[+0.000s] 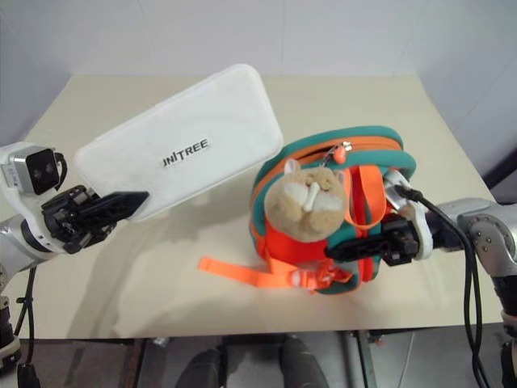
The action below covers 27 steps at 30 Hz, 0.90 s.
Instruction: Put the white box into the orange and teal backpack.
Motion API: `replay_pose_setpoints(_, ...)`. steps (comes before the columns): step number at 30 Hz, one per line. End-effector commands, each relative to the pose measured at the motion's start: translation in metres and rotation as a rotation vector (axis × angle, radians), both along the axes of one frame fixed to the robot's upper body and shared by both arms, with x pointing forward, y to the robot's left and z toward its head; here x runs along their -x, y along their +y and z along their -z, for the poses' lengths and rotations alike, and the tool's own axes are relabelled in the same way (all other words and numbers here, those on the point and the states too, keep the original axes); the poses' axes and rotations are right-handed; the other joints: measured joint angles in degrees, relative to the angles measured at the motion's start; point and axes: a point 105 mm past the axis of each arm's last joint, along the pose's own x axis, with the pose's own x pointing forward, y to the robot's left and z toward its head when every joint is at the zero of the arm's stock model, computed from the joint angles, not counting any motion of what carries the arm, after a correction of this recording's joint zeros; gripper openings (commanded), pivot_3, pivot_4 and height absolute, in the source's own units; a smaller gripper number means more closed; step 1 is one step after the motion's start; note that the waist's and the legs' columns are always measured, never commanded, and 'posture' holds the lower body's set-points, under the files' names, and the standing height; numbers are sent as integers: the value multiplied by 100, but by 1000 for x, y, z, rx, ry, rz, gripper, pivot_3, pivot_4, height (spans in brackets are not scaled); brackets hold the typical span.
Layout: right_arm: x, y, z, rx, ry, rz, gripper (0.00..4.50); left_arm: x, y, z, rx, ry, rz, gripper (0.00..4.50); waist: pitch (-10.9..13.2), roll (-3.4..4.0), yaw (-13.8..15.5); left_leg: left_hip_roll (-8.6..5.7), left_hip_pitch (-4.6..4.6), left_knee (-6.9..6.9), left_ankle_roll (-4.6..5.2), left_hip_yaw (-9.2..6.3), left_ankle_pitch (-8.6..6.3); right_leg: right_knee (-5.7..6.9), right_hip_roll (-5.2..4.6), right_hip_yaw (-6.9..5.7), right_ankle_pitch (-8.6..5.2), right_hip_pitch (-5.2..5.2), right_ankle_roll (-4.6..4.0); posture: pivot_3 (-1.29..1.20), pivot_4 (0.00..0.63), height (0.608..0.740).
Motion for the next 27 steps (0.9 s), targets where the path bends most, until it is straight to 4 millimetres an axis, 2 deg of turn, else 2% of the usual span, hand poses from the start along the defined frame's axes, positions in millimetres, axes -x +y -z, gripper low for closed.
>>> replay_pose_setpoints(1,-2,5,-1,-8,-18,-11,20,6,-6,-4,-36,-49,31,1383,0,0,-1,0,1,2,0,0,0,0,0,0,0,1,0,0,150,740)
replay_pose_setpoints(9,0,7,1,-17,-14,-8,20,-4,-12,3,-94,-62,37,1383,0,0,2,-1,0,19,0,0,0,17,1,0,0,1,0,0,150,740)
replay_pose_setpoints(14,0,6,0,-18,-17,-2,20,-15,-7,17,-235,-123,-18,1383,0,0,1,-1,1,23,0,0,0,23,3,0,0,1,-1,0,150,740)
replay_pose_setpoints(18,0,5,0,-18,-22,5,20,-38,8,32,-483,-295,-129,1383,0,0,8,-2,2,27,-1,0,0,24,4,0,-1,3,-2,0,150,740)
replay_pose_setpoints(23,0,5,0,-21,-26,10,20,-52,18,28,-564,-393,-150,1383,1,-1,11,-3,0,28,0,4,1,20,3,4,-1,3,-2,0,150,740)
replay_pose_setpoints(27,-1,6,-1,-24,-29,14,20,-55,16,28,-581,-409,-103,1383,1,-1,16,-2,-1,24,3,4,-1,20,2,3,-1,2,0,0,150,740)
